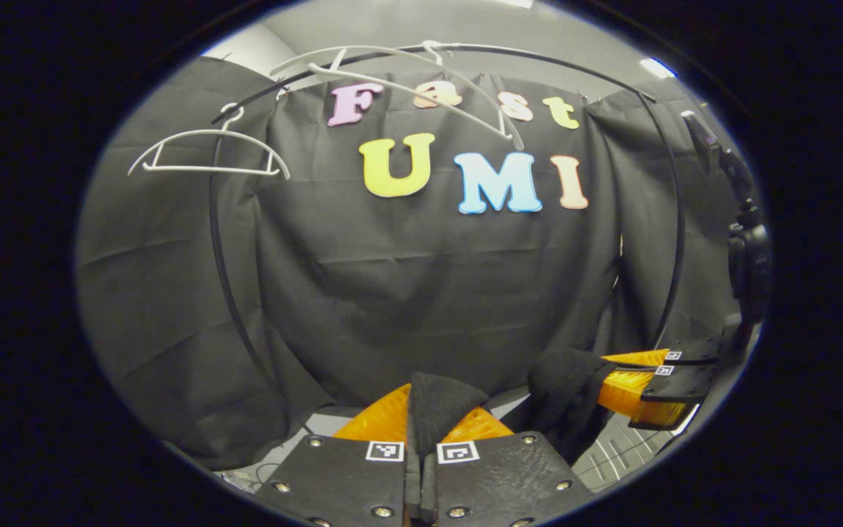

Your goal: Grasp the clothes on the hanger with both hands and then place them into the laundry hamper below.

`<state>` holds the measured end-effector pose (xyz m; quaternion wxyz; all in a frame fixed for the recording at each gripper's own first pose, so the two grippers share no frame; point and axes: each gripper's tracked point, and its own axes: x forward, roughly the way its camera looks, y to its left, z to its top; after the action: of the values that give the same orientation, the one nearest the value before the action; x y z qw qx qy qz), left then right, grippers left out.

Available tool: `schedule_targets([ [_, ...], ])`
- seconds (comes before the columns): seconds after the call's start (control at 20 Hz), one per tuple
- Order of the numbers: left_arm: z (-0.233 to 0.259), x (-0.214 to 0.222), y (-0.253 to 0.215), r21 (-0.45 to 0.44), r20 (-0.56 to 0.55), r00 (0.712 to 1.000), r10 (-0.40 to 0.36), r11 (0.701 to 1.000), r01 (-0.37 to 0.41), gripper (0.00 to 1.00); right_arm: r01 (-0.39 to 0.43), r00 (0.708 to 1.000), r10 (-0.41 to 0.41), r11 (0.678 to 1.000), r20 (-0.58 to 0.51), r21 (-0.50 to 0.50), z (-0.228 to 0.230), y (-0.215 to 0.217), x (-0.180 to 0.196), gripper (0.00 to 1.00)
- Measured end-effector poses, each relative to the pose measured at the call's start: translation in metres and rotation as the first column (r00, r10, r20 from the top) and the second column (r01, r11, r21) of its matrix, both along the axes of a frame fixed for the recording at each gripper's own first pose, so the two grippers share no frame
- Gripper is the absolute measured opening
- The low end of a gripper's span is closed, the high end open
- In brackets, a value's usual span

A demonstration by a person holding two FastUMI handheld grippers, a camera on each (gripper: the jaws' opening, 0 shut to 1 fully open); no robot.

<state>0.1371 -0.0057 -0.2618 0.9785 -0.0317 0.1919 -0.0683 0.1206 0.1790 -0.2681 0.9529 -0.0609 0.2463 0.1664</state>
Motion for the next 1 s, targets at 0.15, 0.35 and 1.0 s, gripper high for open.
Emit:
schedule_targets([
  [0.15,-0.028,-0.011,0.002,-0.002,-0.052,0.999,0.009,1.0,-0.01,0.02,0.008,0.999,-0.008,1.0,-0.045,-0.014,-0.026,-0.002,-0.01,0.02],
  [0.35,-0.069,-0.023,0.003,0.005,-0.134,0.991,0.002,1.0,-0.001,0.02,0.019,0.993,-0.023,0.999,-0.113,-0.036,-0.057,-0.005,-0.02,0.02],
  [1.0,-0.151,-0.059,0.005,0.021,-0.391,0.92,-0.035,0.999,0.047,0.05,-0.001,0.936,-0.039,0.993,-0.349,-0.115,-0.117,-0.016,-0.066,0.1],
])
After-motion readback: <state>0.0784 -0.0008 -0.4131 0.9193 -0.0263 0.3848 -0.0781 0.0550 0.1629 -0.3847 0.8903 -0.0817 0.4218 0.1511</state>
